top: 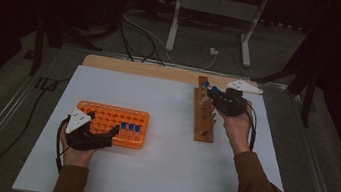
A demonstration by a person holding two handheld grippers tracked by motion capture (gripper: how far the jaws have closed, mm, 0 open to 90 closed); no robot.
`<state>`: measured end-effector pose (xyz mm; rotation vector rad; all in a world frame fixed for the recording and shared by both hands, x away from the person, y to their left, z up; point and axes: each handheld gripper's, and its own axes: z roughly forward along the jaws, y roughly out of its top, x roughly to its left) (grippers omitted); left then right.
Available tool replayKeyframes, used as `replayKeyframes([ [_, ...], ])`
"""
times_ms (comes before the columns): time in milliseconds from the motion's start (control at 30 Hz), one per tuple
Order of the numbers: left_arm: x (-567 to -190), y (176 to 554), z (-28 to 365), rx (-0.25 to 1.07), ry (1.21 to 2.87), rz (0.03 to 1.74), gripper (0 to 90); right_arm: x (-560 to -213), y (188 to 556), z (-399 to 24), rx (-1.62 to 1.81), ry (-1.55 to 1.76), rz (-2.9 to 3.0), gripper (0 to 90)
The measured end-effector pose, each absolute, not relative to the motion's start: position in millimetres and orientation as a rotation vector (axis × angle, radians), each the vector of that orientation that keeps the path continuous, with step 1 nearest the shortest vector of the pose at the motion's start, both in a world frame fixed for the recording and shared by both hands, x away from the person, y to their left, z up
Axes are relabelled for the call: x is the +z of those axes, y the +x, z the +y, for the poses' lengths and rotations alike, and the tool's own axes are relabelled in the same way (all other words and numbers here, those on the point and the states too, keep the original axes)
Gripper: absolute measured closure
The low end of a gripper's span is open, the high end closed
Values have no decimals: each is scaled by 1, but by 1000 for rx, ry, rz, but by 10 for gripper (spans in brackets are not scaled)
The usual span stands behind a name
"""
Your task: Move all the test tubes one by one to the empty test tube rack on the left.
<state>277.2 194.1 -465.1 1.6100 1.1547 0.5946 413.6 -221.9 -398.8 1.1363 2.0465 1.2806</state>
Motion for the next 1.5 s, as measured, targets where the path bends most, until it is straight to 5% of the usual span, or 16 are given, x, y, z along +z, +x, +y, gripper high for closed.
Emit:
replayKeyframes([
  [1233,-418,307,110,508,1791,883,30,-376,366,-137,1440,890,2339,768],
  [1333,-416,308,102,521,1795,869,61,-374,361,-130,1451,866,2354,768],
  [1500,-415,308,92,553,1810,831,293,-372,355,-121,1464,838,2381,767],
])
